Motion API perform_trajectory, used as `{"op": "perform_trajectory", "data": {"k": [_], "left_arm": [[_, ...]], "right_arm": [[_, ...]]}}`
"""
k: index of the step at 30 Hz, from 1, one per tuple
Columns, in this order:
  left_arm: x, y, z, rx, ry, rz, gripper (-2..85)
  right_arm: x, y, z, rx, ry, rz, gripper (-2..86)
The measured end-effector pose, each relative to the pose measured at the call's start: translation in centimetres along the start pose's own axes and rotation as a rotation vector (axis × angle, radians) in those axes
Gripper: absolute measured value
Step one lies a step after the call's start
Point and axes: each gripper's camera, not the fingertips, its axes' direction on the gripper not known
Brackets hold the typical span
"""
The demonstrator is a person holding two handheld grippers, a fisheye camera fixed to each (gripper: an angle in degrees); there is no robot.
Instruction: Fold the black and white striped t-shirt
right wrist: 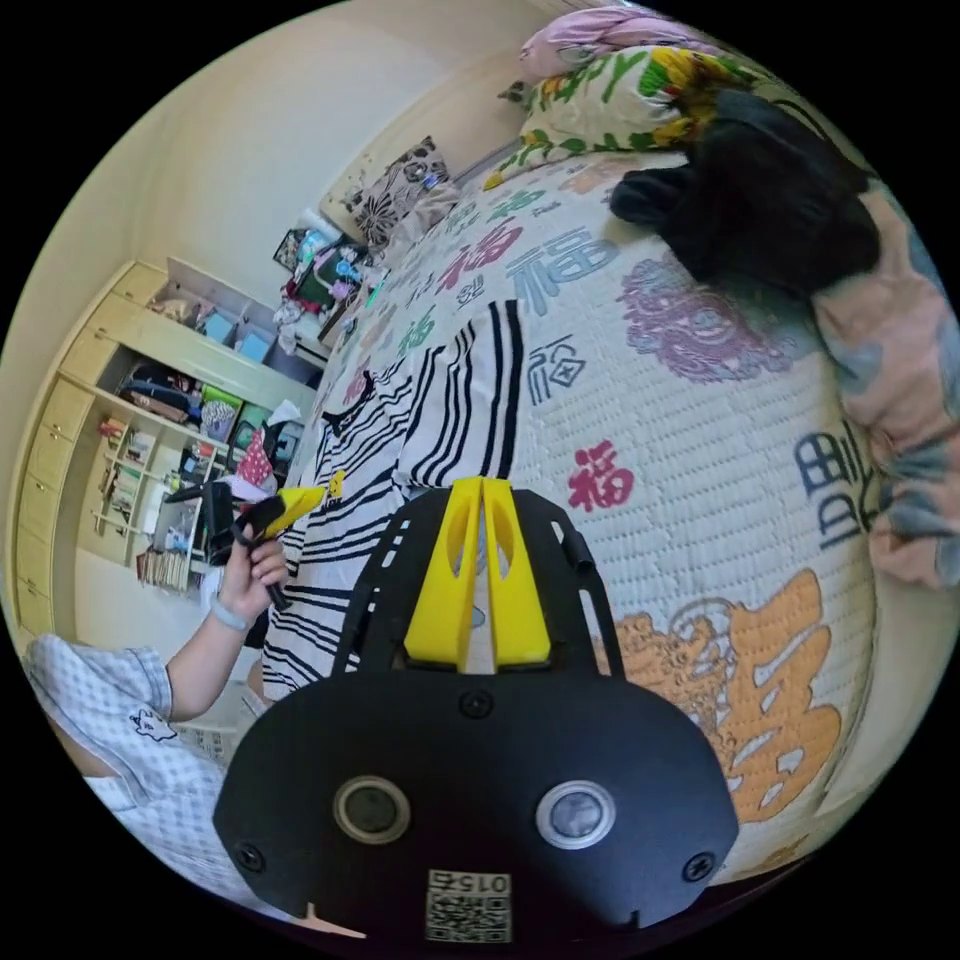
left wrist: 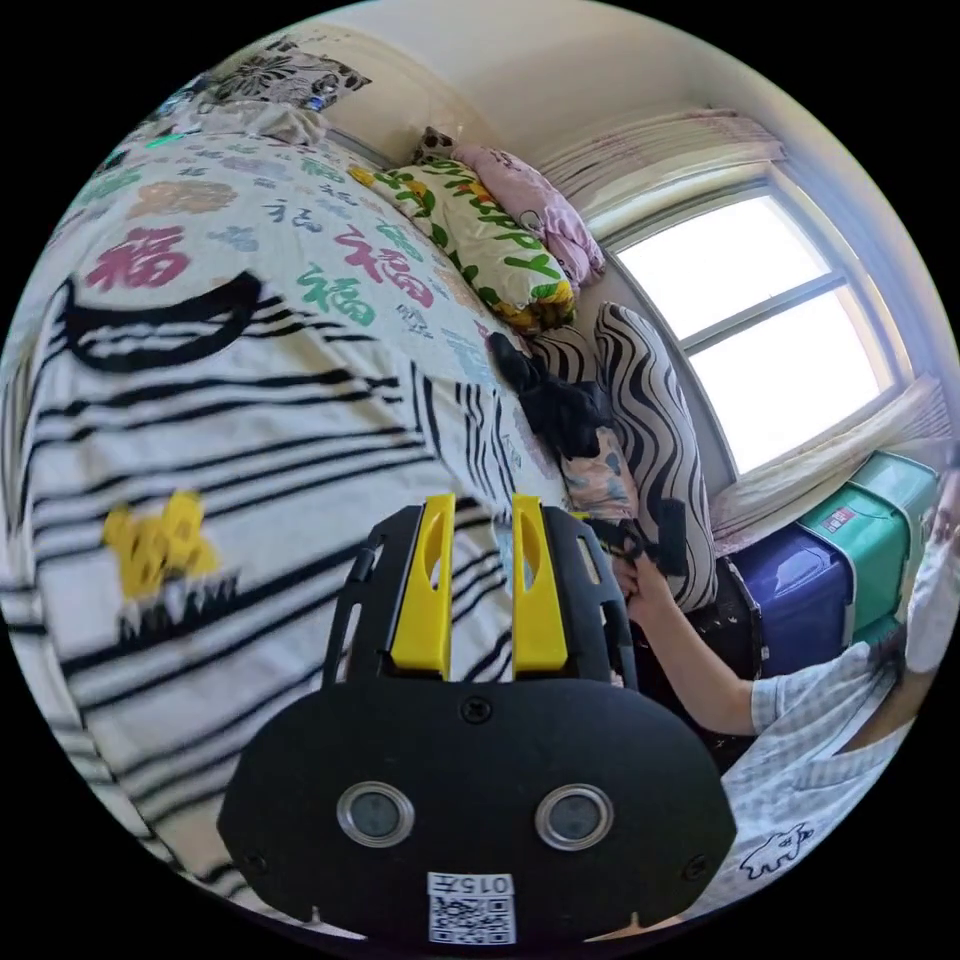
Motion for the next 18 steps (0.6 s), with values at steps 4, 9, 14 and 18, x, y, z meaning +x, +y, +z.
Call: {"op": "perform_trajectory", "data": {"k": [4,9,14,18], "left_arm": [[0.9,9.4,-9.6,0.073,-0.286,-0.11,9.1],[1.7,16.6,-20.0,0.176,-0.599,-0.2,9.6],[1.7,19.2,-25.2,0.183,-0.656,-0.229,10.7],[2.4,20.2,-27.6,0.201,-0.657,-0.202,11.2]], "right_arm": [[-2.7,-0.6,5.6,-0.087,-0.018,-0.045,-0.2],[-14.5,1.8,14.8,-0.2,-0.118,-0.333,3.4],[-26.0,6.0,29.8,-0.511,-0.166,-0.559,7.8],[-31.1,8.8,42.0,-0.726,-0.057,-0.564,9.4]]}}
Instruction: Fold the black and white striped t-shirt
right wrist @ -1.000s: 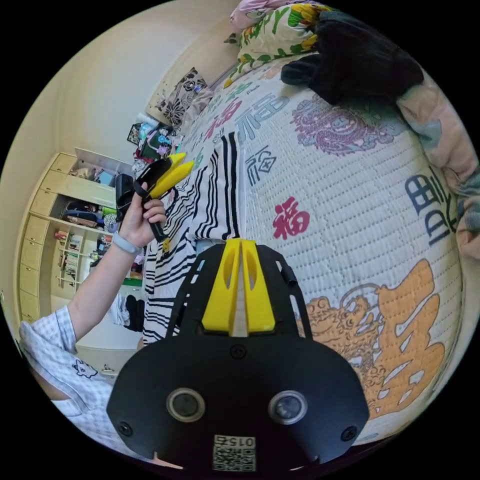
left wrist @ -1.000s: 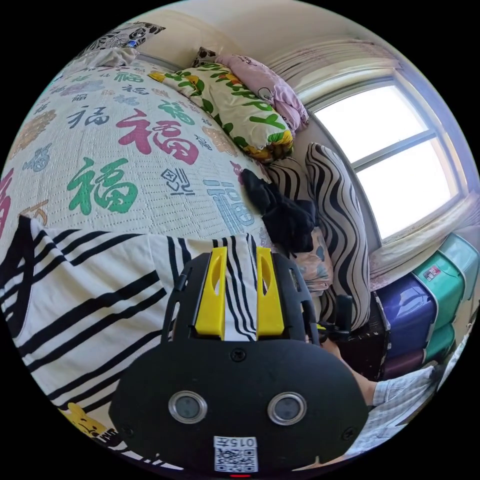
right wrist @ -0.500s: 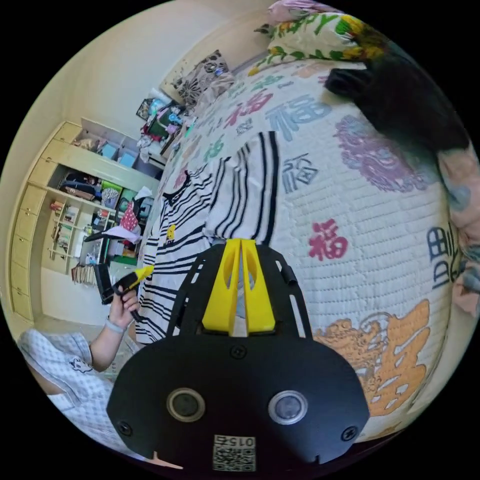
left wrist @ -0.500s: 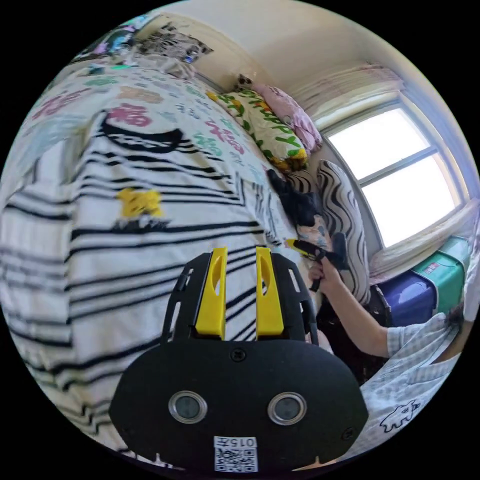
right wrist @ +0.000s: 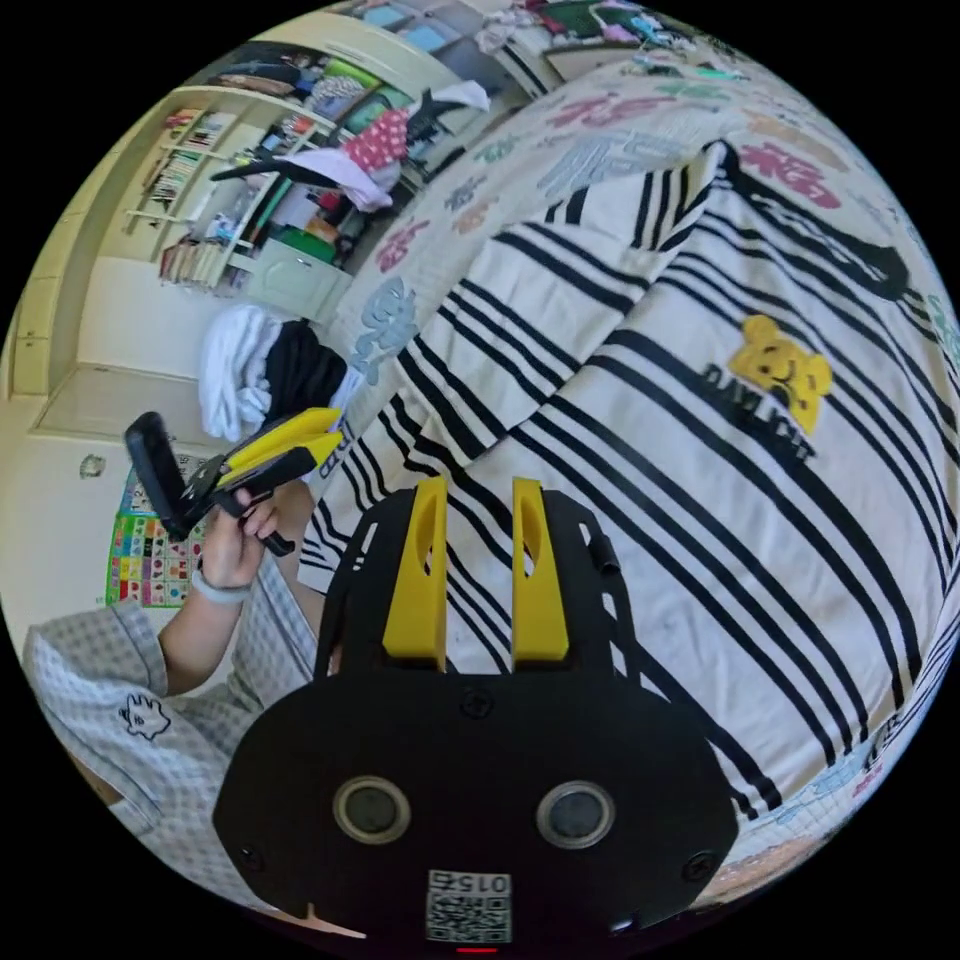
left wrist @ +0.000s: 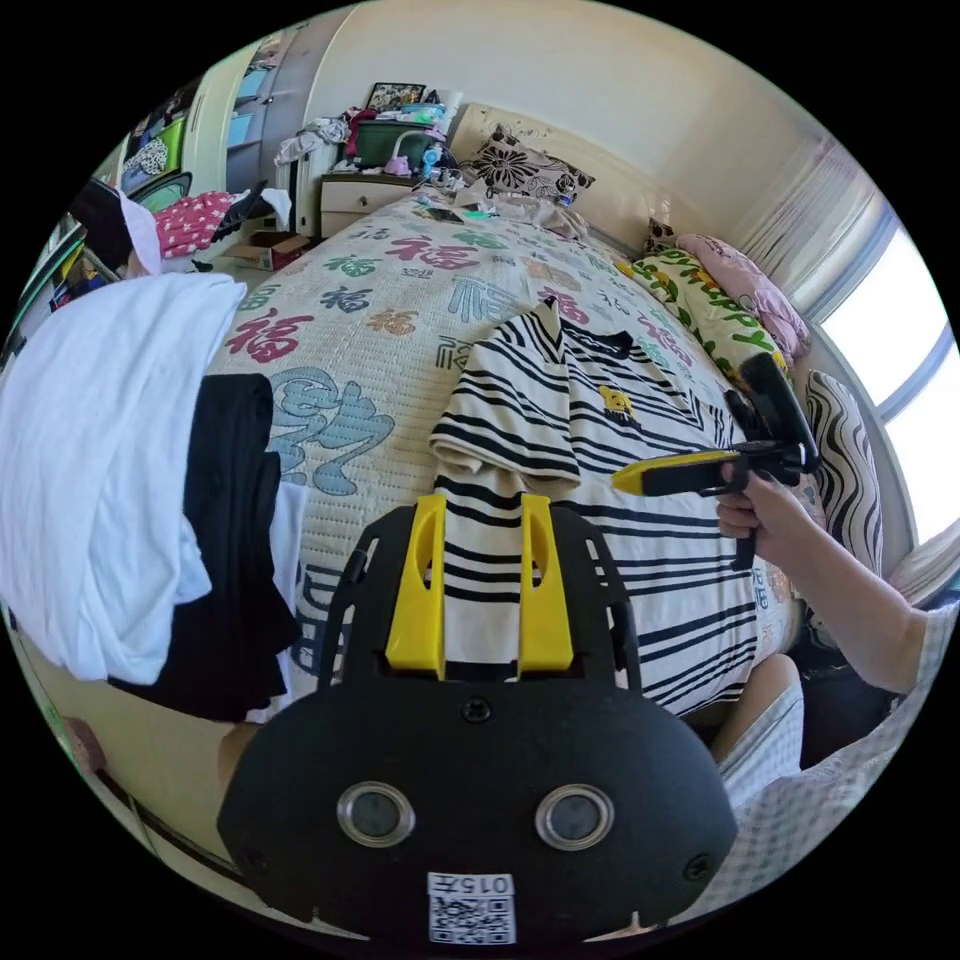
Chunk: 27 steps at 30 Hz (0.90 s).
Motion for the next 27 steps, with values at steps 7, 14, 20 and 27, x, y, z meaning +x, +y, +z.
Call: {"op": "perform_trajectory", "data": {"k": [7,14,20,27], "left_arm": [[-1.2,-0.2,-3.3,-0.033,0.029,0.057,11.4],[-0.2,0.0,-5.9,-0.06,0.071,0.181,11.9],[1.7,0.3,-8.3,-0.095,0.11,0.272,11.8],[1.4,-1.1,-9.5,-0.194,0.266,0.154,10.3]], "right_arm": [[0.7,-5.6,5.3,0.022,-0.03,0.09,0.6],[5.6,-2.4,3.9,0.246,-0.066,0.269,-0.3],[8.2,-1.0,6.0,0.312,-0.045,0.367,-0.4],[6.7,-4.1,10.1,0.307,-0.043,0.296,-0.4]]}}
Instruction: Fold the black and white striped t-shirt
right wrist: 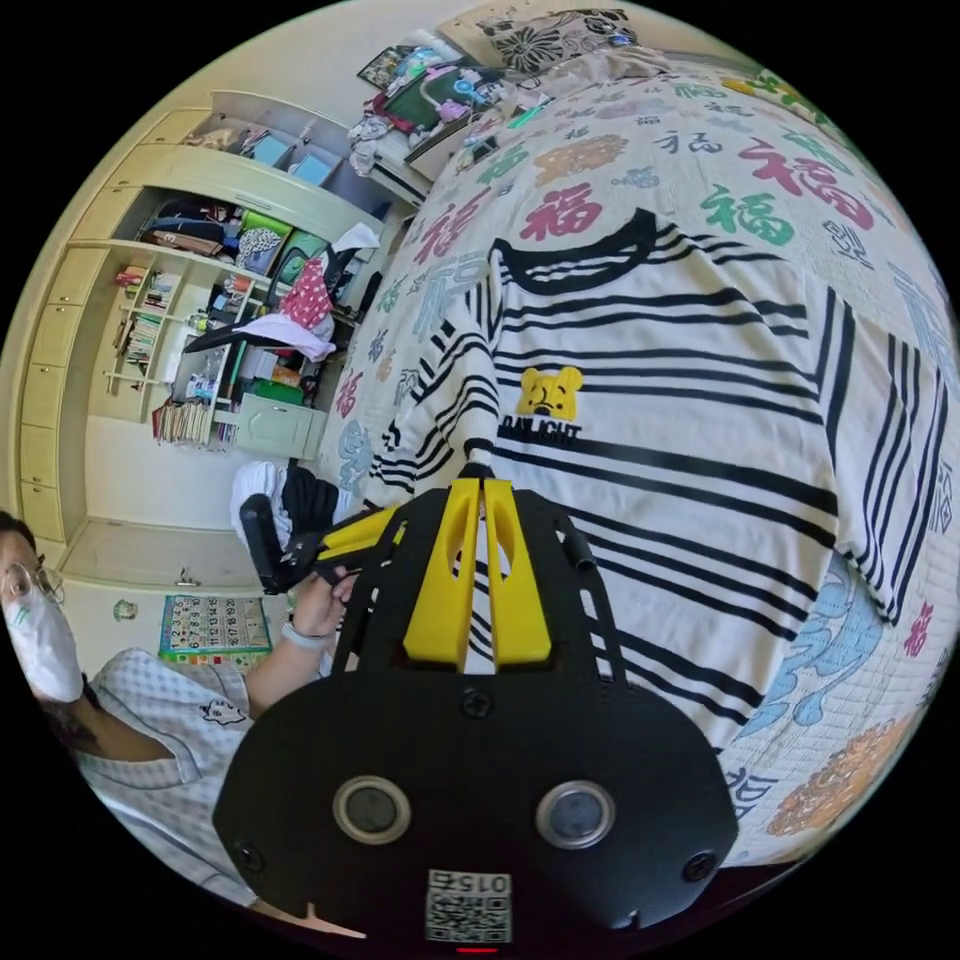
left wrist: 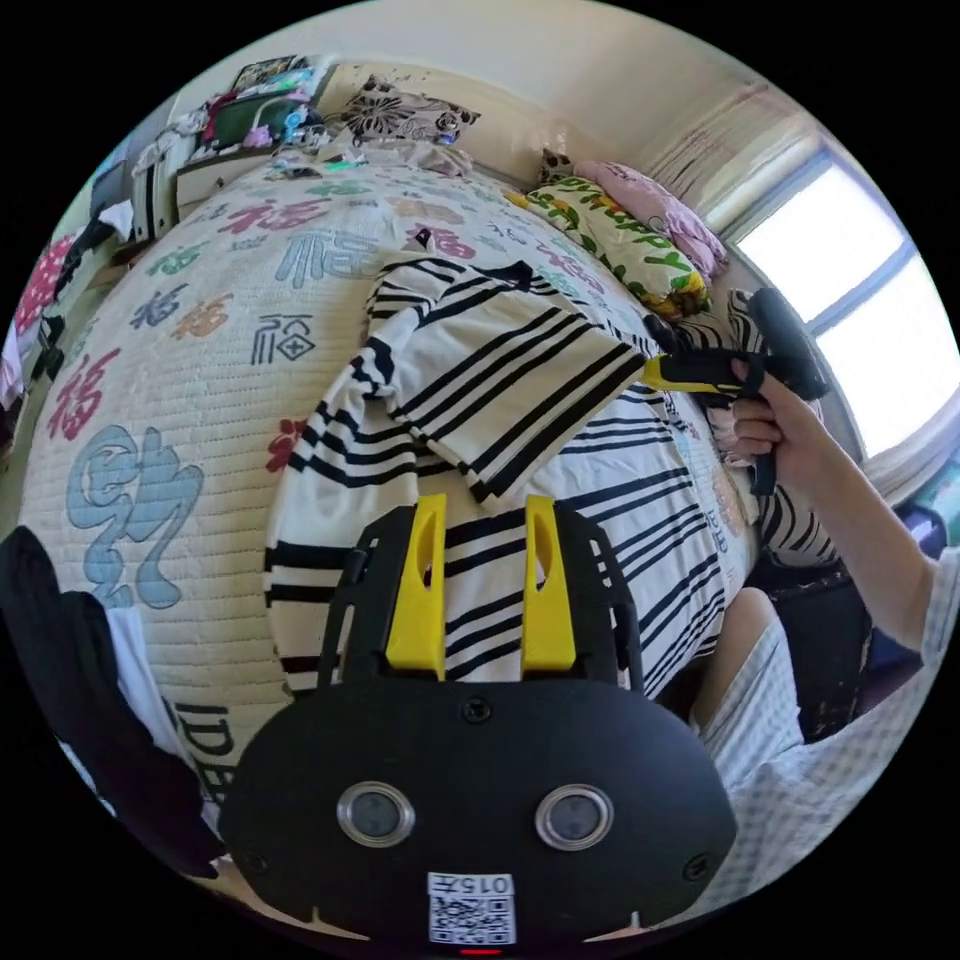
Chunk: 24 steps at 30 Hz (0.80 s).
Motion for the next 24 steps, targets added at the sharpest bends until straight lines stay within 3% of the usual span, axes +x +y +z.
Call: {"op": "perform_trajectory", "data": {"k": [5,8,11,13,16,22,24], "left_arm": [[-2.7,-0.2,-2.3,0.074,0.166,-0.136,2.5],[-4.4,0.5,-7.3,0.253,0.161,-0.195,0.8],[-6.3,1.9,-12.9,0.44,0.068,-0.266,0.1],[-7.6,3.0,-16.6,0.529,-0.096,-0.325,-0.1],[-9.5,3.8,-18.5,0.518,-0.201,-0.381,0.0],[-12.6,5.9,-19.1,0.467,-0.202,-0.525,1.6],[-12.7,6.5,-19.6,0.47,-0.21,-0.536,3.3]], "right_arm": [[-4.3,-3.5,2.5,0.012,-0.003,-0.099,-0.3],[-9.7,-7.3,4.8,0.01,0.028,-0.225,-0.3],[-16.5,-11.2,9.2,-0.008,0.044,-0.376,-0.3],[-20.5,-13.1,12.9,-0.027,0.045,-0.447,-0.3],[-25.2,-15.1,20.7,-0.122,0.038,-0.49,-0.3],[-29.6,-14.2,34.7,-0.349,0.331,-0.556,0.3],[-31.1,-13.0,37.7,-0.386,0.531,-0.639,1.3]]}}
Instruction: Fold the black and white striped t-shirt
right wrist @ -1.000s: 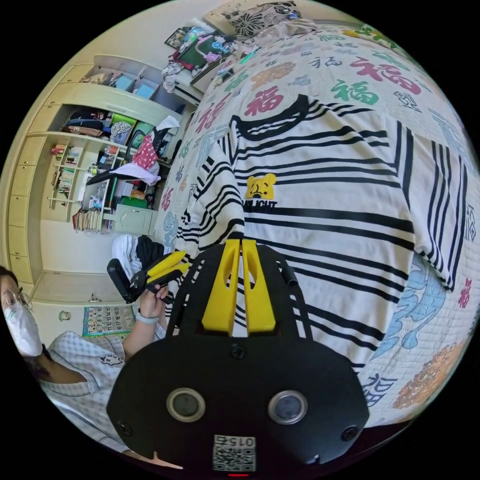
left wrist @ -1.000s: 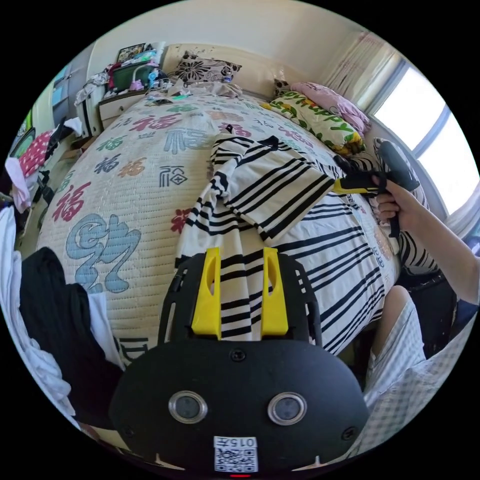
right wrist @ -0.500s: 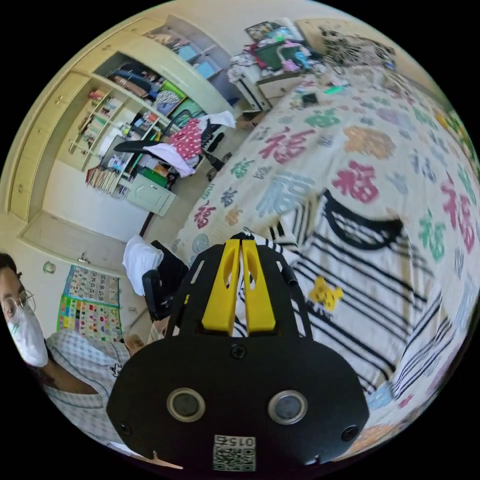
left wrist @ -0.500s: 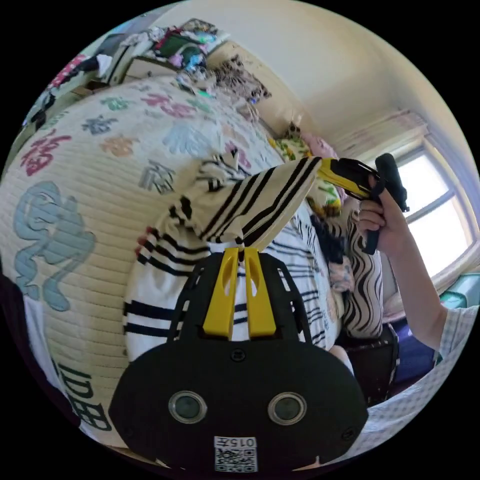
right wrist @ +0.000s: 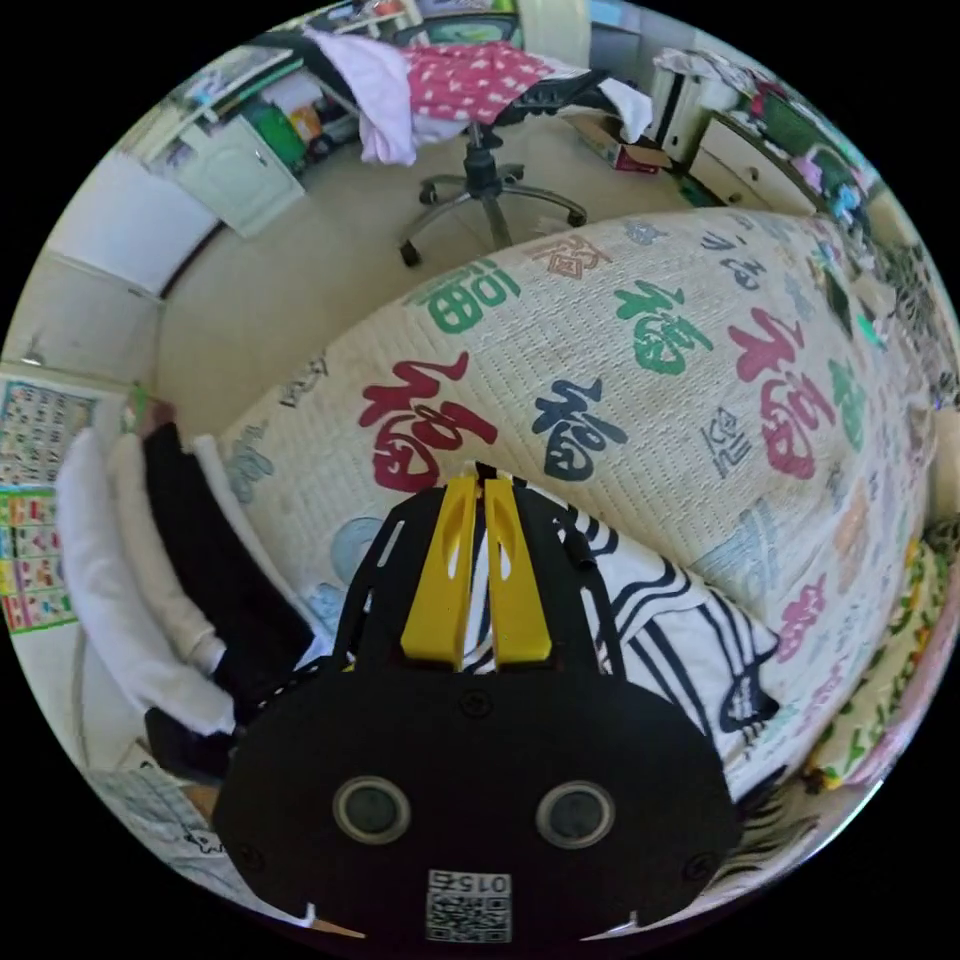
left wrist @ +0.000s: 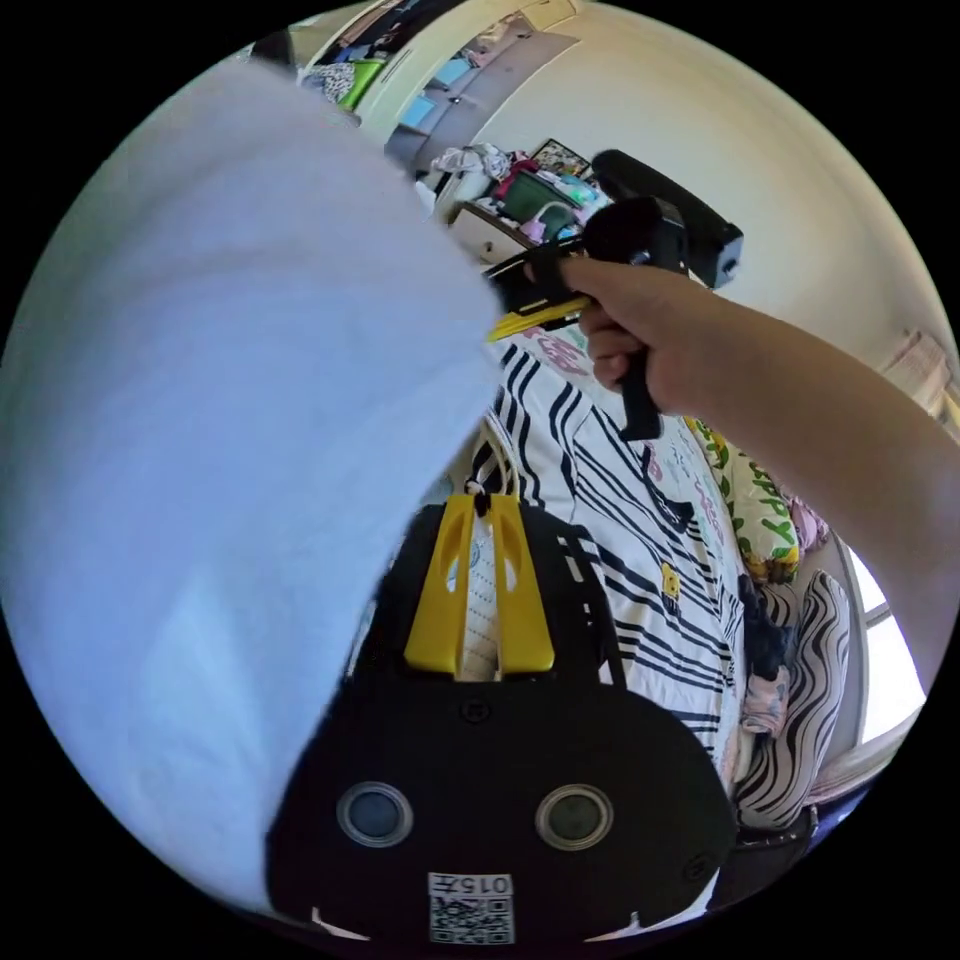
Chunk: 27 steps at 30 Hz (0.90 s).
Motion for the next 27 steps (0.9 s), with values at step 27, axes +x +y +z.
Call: {"op": "perform_trajectory", "data": {"k": [27], "left_arm": [[4.3,7.2,-2.9,-0.495,-0.059,0.45,4.0]], "right_arm": [[10.3,68.0,-8.7,0.084,-0.174,0.786,6.1]]}}
